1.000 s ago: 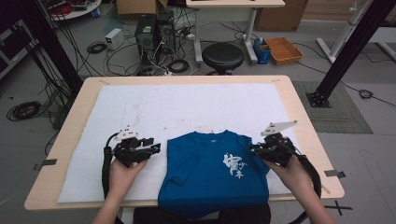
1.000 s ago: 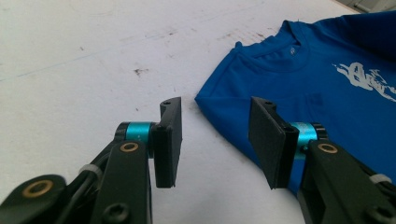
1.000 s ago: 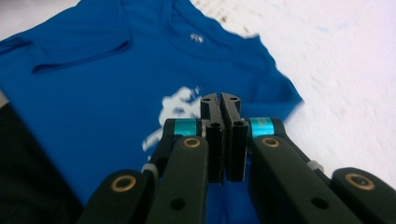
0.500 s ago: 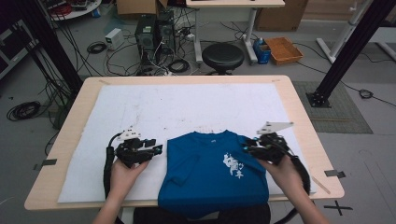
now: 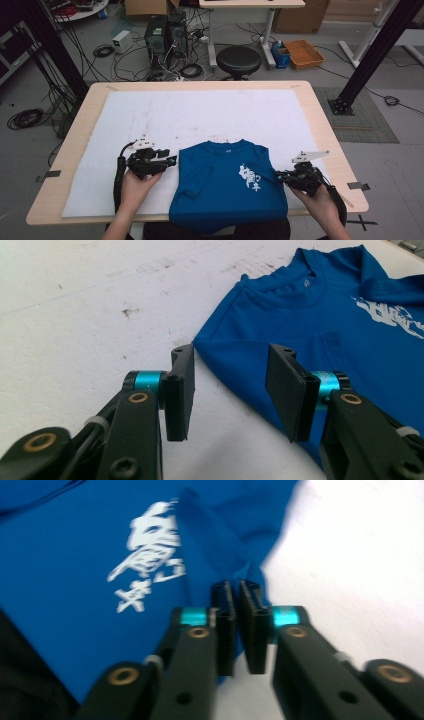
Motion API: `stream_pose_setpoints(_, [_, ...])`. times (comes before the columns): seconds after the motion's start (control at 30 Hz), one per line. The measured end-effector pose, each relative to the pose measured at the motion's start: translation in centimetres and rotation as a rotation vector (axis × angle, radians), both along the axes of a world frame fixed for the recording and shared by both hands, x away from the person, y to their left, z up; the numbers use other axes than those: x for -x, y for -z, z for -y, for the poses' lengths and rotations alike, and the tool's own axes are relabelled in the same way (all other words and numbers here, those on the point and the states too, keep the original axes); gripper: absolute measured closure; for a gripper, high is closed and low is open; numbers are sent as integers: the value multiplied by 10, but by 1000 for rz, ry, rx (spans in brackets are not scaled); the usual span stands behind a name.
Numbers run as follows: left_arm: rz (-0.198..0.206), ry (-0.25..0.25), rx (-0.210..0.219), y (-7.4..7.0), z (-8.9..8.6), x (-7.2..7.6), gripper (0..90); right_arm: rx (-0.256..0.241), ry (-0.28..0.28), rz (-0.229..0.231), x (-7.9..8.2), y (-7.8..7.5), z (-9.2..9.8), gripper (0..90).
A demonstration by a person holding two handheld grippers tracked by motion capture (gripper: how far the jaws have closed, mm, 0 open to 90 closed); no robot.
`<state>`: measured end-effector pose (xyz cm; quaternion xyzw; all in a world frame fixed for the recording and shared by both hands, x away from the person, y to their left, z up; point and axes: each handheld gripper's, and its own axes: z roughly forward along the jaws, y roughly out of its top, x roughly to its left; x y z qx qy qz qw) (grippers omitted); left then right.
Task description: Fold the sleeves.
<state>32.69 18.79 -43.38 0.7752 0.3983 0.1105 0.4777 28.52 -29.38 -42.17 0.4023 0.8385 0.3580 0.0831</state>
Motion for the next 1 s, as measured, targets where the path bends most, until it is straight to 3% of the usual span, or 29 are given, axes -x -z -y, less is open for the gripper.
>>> stream_pose_setpoints(0.07, [-5, 0, -7, 1, -1, -1, 548, 0, -72, 46, 6, -3, -8, 881])
stream_pose_setpoints(0.1, [-5, 0, -7, 1, -1, -1, 548, 0, -72, 46, 6, -3, -8, 881])
stream_pose_setpoints(0.13, [-6, -1, -4, 1, -1, -1, 547, 0, -163, 72, 12, -5, -16, 881])
stream_pose_setpoints(0.2, [-6, 2, -6, 1, 0, -1, 547, 24, -248, 101, 17, -3, -25, 875])
stream_pose_setpoints(0.33, [-7, 7, -10, 1, 0, -1, 546, 41, -386, 81, 21, 1, -38, 779])
stream_pose_setpoints(0.43, [-10, 7, -7, 2, 0, -1, 545, 30, -432, 88, 22, -1, -39, 725])
stream_pose_setpoints(0.53, [-8, 8, -6, 2, 1, -1, 544, 12, -360, 116, 17, -7, -35, 719])
stream_pose_setpoints(0.63, [-13, 10, -10, 2, 1, -1, 544, 10, -179, 135, 4, -11, -29, 689])
stream_pose_setpoints(0.7, [-13, 12, -14, 3, 2, -1, 542, 18, -106, 126, -5, -10, -29, 690])
stream_pose_setpoints(0.77, [-13, 11, -13, 3, 2, -1, 542, 56, -90, 121, -9, -6, -34, 697])
stream_pose_setpoints(0.87, [-16, 10, -14, 2, 2, -1, 542, 112, -110, 125, -9, 1, -45, 725])
stream_pose_setpoints(1.0, [-19, 5, -15, 3, 2, -1, 540, 197, -119, 177, -4, 4, -53, 772])
